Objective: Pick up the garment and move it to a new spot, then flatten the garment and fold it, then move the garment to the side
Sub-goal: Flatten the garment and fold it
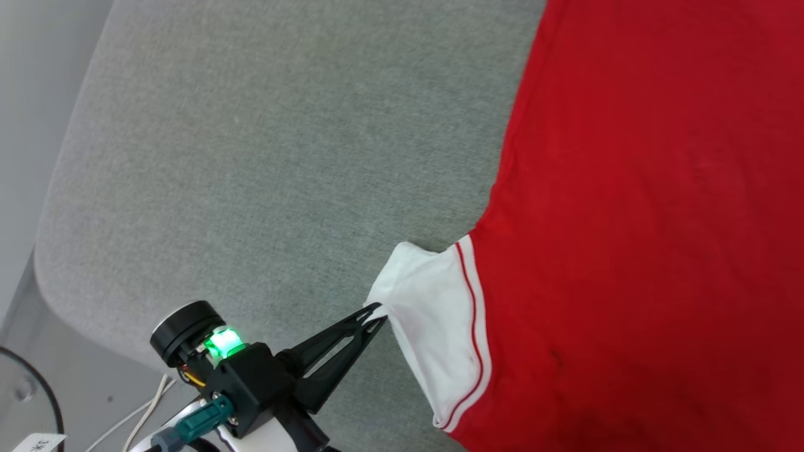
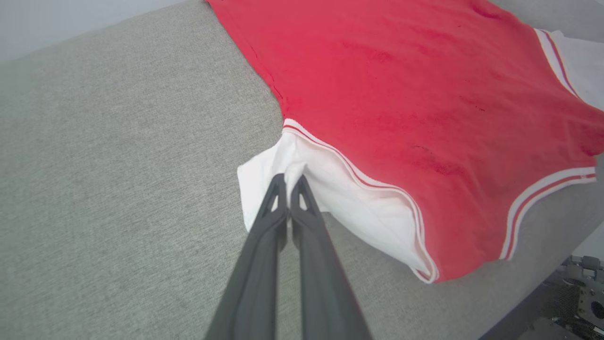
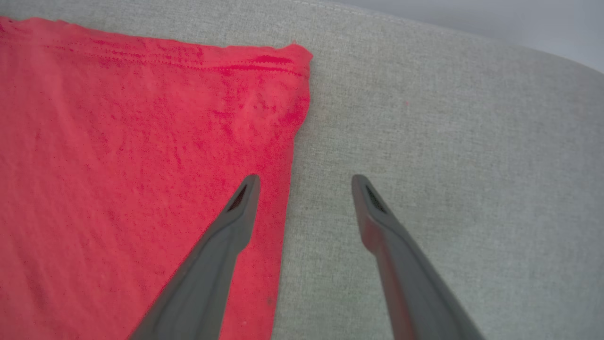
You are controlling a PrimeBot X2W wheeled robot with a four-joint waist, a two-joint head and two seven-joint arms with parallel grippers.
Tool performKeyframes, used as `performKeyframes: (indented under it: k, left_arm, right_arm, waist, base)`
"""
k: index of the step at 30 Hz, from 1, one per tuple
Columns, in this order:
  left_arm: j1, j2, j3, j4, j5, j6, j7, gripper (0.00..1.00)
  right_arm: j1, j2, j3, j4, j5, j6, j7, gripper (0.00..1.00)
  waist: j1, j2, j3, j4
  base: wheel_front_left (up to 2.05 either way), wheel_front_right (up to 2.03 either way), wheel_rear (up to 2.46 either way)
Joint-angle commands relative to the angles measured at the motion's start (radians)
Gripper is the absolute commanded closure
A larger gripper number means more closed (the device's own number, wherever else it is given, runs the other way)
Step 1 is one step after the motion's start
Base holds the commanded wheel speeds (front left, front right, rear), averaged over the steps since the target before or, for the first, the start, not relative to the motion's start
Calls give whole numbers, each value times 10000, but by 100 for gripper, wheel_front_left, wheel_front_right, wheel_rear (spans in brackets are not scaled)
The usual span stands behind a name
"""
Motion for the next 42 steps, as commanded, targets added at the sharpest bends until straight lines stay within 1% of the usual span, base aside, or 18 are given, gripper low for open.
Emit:
performKeyframes:
  k: [1, 5, 9, 11, 12, 13, 14, 15, 21, 26, 30, 34, 35, 38, 41, 42]
  left_arm:
    - [-220, -157, -25, -108, 89, -30, -15, 100]
    - [-327, -412, -2, -78, -13, -29, -173, 100]
    - [-379, -538, -64, 94, 76, -105, -323, 100]
    - [-413, -628, -76, 174, 58, -143, -380, 100]
    - [-420, -663, -85, 219, 54, -142, -413, 100]
    - [-424, -689, -90, 259, 46, -140, -441, 100]
    - [-437, -712, -95, 296, 46, -148, -465, 100]
    - [-455, -727, -100, 324, 58, -162, -492, 100]
    - [-510, -717, -83, 509, 61, -191, -530, 100]
    - [-392, -638, -30, 608, -26, -94, -550, 100]
    - [-235, -367, 59, 732, 133, 126, -556, 100]
    - [54, -224, 177, 851, -103, 331, -636, 100]
    - [104, -212, 181, 868, -149, 349, -635, 100]
    - [308, -267, 217, 1098, -334, 465, -703, 100]
    - [517, -357, 205, 1449, -518, 543, -807, 100]
    - [517, -357, 205, 1449, -518, 543, -807, 100]
  right_arm:
    - [-495, -152, -95, 105, -273, -8, 8, 0]
    - [-853, -526, -253, 544, -839, -8, 42, 0]
    - [-1080, -496, -551, 996, -1179, -8, 16, 0]
    - [-1049, -488, -506, 1197, -1272, -6, 148, 0]
    - [-942, -481, -427, 1300, -1297, -6, 223, 11]
    - [-834, -460, -407, 1406, -1312, -6, 334, 65]
    - [-744, -416, -429, 1501, -1268, -6, 495, 92]
    - [-650, -380, -482, 1572, -1223, -6, 633, 100]
    - [-5, -533, -562, 1562, -1114, -8, 789, 100]
    - [550, -323, -698, 1623, -891, -8, 641, 100]
    - [1202, -143, -473, 1484, -517, -6, 506, 100]
    - [2187, -218, -154, 1106, 74, -8, 420, 100]
    - [2440, -207, -162, 964, 219, -8, 434, 100]
    - [3354, 137, -414, 492, 725, -6, 371, 100]
    - [4468, 322, -424, -143, 1081, -8, 225, 100]
    - [4468, 322, -424, -143, 1081, -8, 225, 100]
  waist:
    - [-3, 0, 696, 732]
    - [-3, 0, 896, 1098]
    - [-3, 0, 1049, 1314]
    - [-3, 0, 1102, 1365]
    - [-3, 0, 1118, 1376]
    - [-3, 0, 1136, 1381]
    - [-3, 0, 1153, 1380]
    - [-3, 0, 1165, 1379]
    - [-3, 0, 1037, 1255]
    - [-3, 0, 500, 867]
    - [-3, 0, -101, 289]
    - [-3, 0, -830, -358]
    - [-3, 0, -994, -497]
    - [-3, 0, -1529, -949]
    - [-3, 0, -2016, -1395]
    - [-3, 0, -2016, -1395]
  base:
    - [0, 0, 0]
    - [0, 0, 0]
    - [0, 0, 0]
    - [0, 0, 0]
    - [0, 0, 0]
    - [0, 0, 0]
    - [0, 0, 0]
    - [0, 0, 0]
    - [0, 0, 0]
    - [0, 0, 0]
    - [0, 0, 0]
    - [0, 0, 0]
    - [0, 0, 0]
    - [0, 0, 0]
    - [0, 0, 0]
    - [0, 0, 0]
